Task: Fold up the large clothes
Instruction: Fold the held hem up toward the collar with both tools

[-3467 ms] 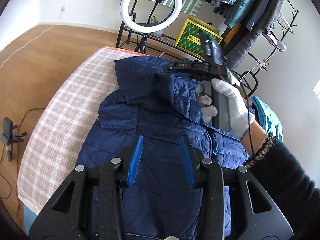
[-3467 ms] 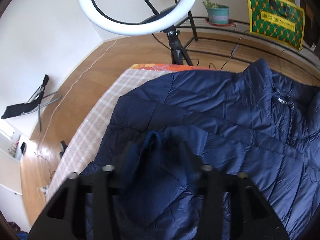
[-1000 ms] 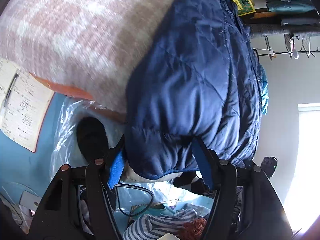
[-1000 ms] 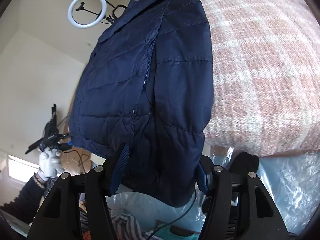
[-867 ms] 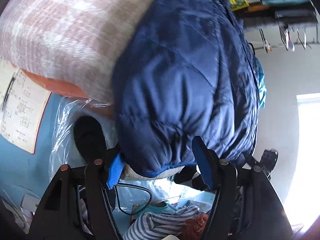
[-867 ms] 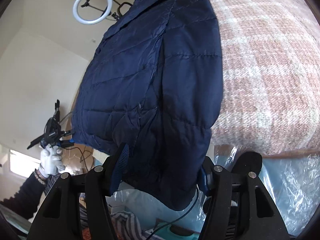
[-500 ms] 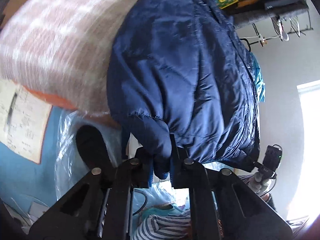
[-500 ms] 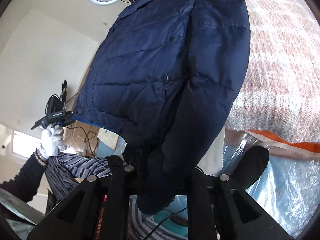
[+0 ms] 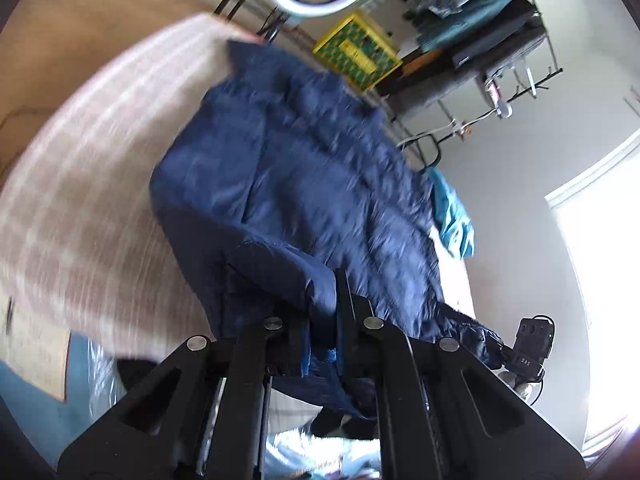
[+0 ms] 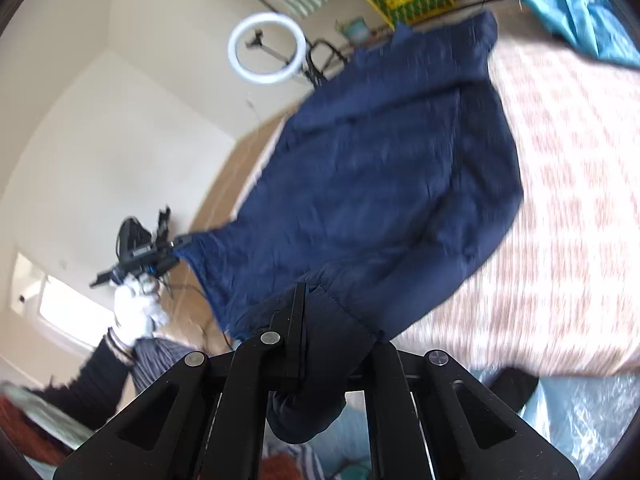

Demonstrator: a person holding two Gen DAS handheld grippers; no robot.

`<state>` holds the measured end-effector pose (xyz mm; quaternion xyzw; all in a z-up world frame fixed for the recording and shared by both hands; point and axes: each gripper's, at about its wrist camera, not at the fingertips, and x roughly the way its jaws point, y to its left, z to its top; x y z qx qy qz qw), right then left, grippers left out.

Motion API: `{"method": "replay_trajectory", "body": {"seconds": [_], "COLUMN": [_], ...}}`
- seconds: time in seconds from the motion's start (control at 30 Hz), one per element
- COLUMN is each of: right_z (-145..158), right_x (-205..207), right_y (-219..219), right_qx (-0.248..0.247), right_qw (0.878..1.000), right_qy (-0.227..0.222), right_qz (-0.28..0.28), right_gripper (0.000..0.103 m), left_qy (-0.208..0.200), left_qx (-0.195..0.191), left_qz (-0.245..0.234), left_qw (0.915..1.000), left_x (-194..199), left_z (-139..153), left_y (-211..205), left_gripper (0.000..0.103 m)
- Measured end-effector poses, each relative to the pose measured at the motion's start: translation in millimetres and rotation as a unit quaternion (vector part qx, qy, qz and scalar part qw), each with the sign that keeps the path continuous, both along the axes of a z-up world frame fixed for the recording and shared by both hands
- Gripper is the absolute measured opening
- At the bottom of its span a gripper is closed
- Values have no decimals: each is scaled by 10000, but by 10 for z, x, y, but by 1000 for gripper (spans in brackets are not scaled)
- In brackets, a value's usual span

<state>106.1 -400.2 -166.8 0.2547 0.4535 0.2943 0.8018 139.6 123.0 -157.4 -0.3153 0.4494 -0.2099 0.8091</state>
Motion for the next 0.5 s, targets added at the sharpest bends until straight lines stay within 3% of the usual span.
{"method": "replay_trajectory", "body": {"seconds": [0.23,0.5], "right_z": [401,627], "right_x": [333,1020], "right_y": [-57,-180], "right_qx": [-259,-379], "right_qw": [9981,9945], "right_qy": [-429,-549], "right_qz": [-345,-806], "right_gripper": [4,4], "left_qy": [-501,-645], "left_qx": [145,194], "left_qz": [113,398], "left_qw": [9986,9969], "left_x": [551,1335], "left_z": [502,732], "left_y": [-64,-90], "left_gripper": [7,7]}}
